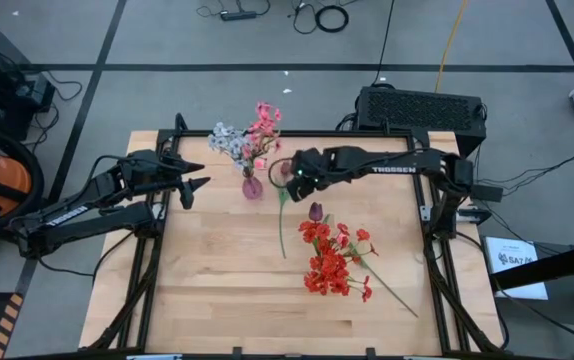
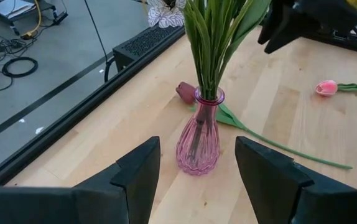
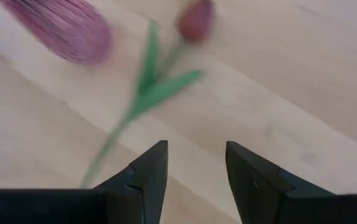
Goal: Sort flowers into vase by color
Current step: Put the dark red tulip into the transparent flower vase
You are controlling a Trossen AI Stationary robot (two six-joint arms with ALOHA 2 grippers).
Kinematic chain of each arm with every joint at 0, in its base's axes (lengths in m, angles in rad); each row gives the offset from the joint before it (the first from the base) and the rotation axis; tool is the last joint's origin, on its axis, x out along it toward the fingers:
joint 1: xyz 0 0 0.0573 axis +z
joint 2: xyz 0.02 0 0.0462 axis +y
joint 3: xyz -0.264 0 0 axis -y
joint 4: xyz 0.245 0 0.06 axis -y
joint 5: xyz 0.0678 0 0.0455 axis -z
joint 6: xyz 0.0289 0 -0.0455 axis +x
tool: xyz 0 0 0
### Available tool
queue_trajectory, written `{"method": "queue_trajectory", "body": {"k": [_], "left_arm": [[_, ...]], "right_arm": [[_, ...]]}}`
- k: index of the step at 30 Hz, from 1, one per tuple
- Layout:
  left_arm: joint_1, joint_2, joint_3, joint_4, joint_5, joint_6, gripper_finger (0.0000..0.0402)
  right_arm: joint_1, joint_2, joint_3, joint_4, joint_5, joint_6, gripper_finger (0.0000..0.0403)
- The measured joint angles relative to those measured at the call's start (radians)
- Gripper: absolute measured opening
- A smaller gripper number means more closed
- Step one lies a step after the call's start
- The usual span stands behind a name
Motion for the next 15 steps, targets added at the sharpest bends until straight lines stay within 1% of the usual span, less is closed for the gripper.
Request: {"method": "queue_trajectory", "body": {"k": [2,3,10,15], "left_arm": [[0.000,0.000,0.000,0.000,0.000,0.000,0.0215],[0.000,0.000,0.000,0.000,0.000,0.000,0.0215],[0.000,0.000,0.000,0.001,0.000,0.000,0.0215],[0.000,0.000,0.000,0.001,0.000,0.000,0.0215]], "right_arm": [[0.013,0.008,-0.004,-0.004,0.037,0.001,0.0153],[0.016,0.011,-0.011,0.006,0.038,0.001,0.0153],[0.035,0.057,-0.045,0.208,0.011,0.017,0.0153],[0.045,0.120,-0.045,0.284,0.010,0.025,0.0153]]}}
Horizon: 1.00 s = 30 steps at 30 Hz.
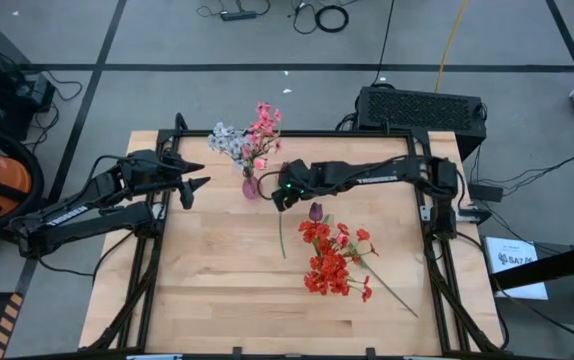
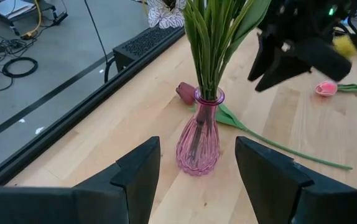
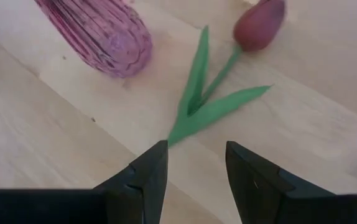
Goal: Sort flowers into vase by color
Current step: Put the dark red tulip into the transparent flower vase
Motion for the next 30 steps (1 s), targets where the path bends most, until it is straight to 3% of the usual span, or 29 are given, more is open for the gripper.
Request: {"method": "queue_trajectory", "body": {"k": [22,30], "left_arm": [[0.000,0.001,0.000,0.000,0.000,0.000,0.0215],[0.000,0.001,0.000,0.000,0.003,0.000,0.0215]], "right_arm": [[0.025,0.179,0.000,0.183,0.000,0.082,0.0153],[0.026,0.212,0.004,0.125,0.031,0.068,0.0153]]}}
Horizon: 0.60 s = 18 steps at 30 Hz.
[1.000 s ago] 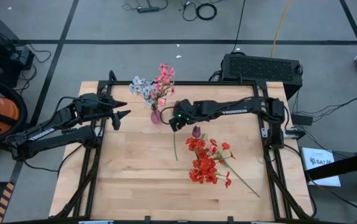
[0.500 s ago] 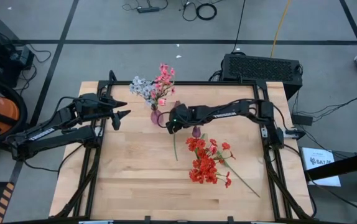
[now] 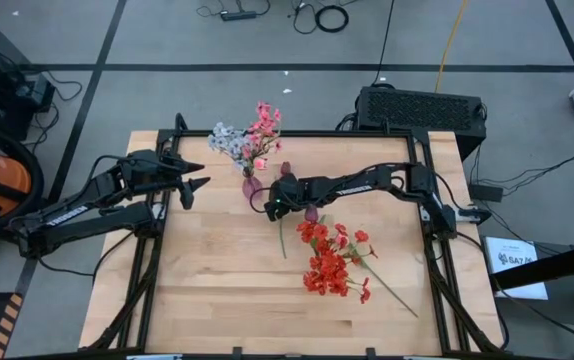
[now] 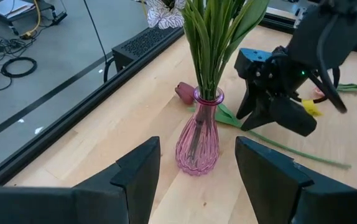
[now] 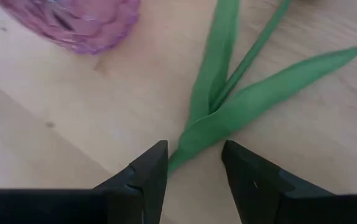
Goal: Sort flowers into vase by color
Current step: Put the dark red tulip into the transparent flower vase
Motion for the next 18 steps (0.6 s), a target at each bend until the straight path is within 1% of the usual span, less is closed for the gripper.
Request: {"method": "queue_trajectory", "body": {"k": [7,11,14,18], "left_arm": [[0.000,0.000,0.000,0.000,0.005,0.000,0.0215],[0.000,0.000,0.000,0.000,0.006,0.000,0.0215],[0.000,0.000,0.000,0.000,0.006,0.000,0.0215],[0.000,0.000,0.000,0.000,0.006,0.000,0.0215]], "right_arm": [[-0.005,-0.005,0.002,-0.115,0.010,0.011,0.0153],[-0.005,-0.019,-0.001,-0.162,0.006,-0.015,0.0153],[-0.008,-0.037,-0.003,-0.231,-0.001,-0.031,0.0152],[-0.010,-0.046,-0.004,-0.292,0.014,-0.020,0.0137]]}}
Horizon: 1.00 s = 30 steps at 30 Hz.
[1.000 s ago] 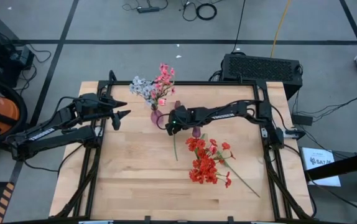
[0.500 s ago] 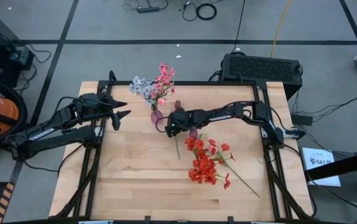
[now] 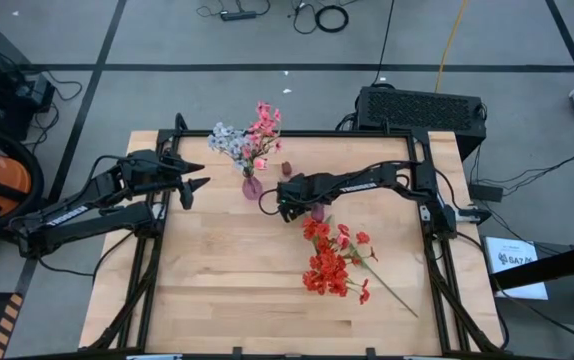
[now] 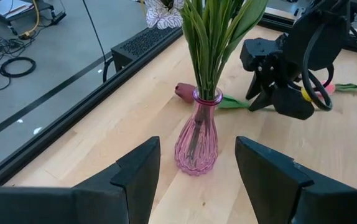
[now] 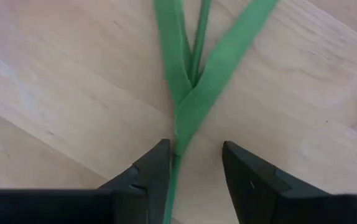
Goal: Sort flowers into vase by color
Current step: Put the dark red tulip into the transparent flower vase
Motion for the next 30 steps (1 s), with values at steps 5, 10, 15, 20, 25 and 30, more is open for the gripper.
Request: {"method": "queue_trajectory", "body": {"k": [5,10,15,20,25,30], "left_arm": [[0.000,0.000,0.000,0.000,0.000,0.000,0.0215],[0.000,0.000,0.000,0.000,0.000,0.000,0.0215],[0.000,0.000,0.000,0.000,0.000,0.000,0.0215],[0.000,0.000,0.000,0.000,0.000,0.000,0.0215],[0.000,0.000,0.000,0.000,0.000,0.000,0.0215],[0.000,0.000,0.000,0.000,0.000,0.000,0.0215]], "right_arm": [[0.000,0.000,-0.001,0.045,-0.021,-0.066,0.0108],[-0.004,0.005,0.001,0.047,-0.047,-0.098,0.0047],[-0.015,0.004,0.002,0.040,-0.076,-0.140,0.0008],[-0.021,-0.031,-0.003,-0.065,-0.069,-0.149,0.0003],[-0.022,-0.118,-0.003,-0.094,-0.047,-0.136,0.0001],[-0.006,-0.210,-0.003,-0.119,0.035,-0.100,0.0001]]}}
